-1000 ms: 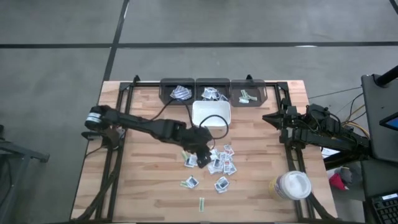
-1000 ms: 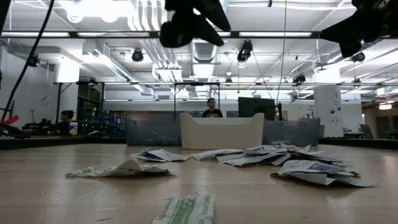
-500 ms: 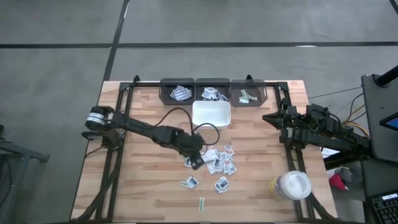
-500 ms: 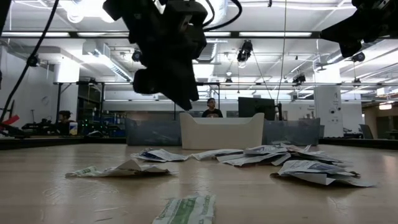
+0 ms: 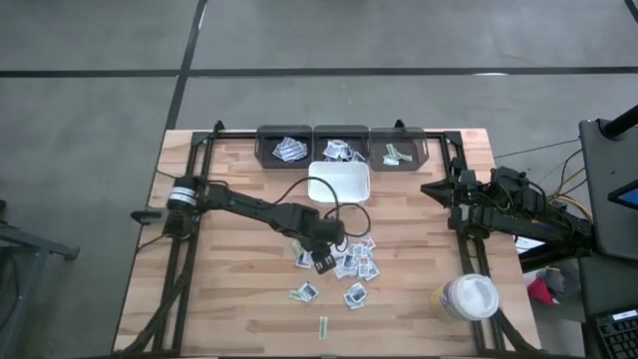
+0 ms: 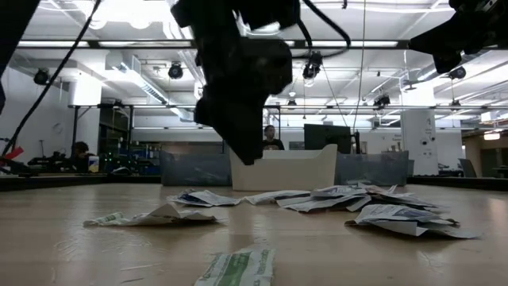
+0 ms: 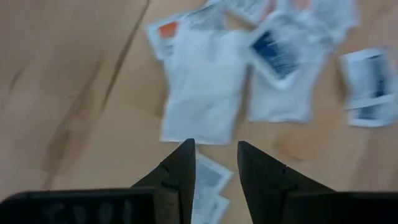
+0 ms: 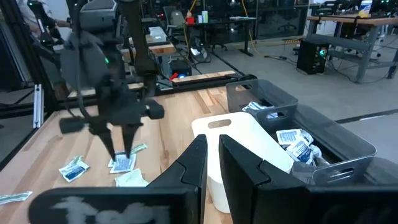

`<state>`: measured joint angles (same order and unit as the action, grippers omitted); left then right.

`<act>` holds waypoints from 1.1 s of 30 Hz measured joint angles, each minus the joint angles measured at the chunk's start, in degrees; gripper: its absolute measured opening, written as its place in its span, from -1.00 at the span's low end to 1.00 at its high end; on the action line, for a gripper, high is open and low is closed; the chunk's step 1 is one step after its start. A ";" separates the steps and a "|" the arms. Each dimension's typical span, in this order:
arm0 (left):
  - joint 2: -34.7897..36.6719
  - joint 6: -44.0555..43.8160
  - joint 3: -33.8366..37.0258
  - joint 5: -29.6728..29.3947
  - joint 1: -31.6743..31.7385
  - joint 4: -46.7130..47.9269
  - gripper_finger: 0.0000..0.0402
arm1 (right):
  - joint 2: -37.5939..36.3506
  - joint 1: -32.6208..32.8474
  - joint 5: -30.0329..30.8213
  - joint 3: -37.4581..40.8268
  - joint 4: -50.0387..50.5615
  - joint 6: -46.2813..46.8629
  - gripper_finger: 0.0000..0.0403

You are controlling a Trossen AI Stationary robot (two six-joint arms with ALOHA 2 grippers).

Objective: Pick & Place First Aid Supplies
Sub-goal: Put the top blue bandage pack into the left gray bin

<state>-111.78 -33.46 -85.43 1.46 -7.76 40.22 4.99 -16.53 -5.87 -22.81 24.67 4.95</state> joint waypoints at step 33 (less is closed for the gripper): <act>-3.86 -0.05 -1.29 4.12 3.57 -0.40 -0.44 | 0.00 0.02 -0.02 0.00 0.00 0.02 -0.81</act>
<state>-115.63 -33.51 -86.72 5.58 -4.19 39.82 4.99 -16.51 -5.89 -22.81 24.67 4.97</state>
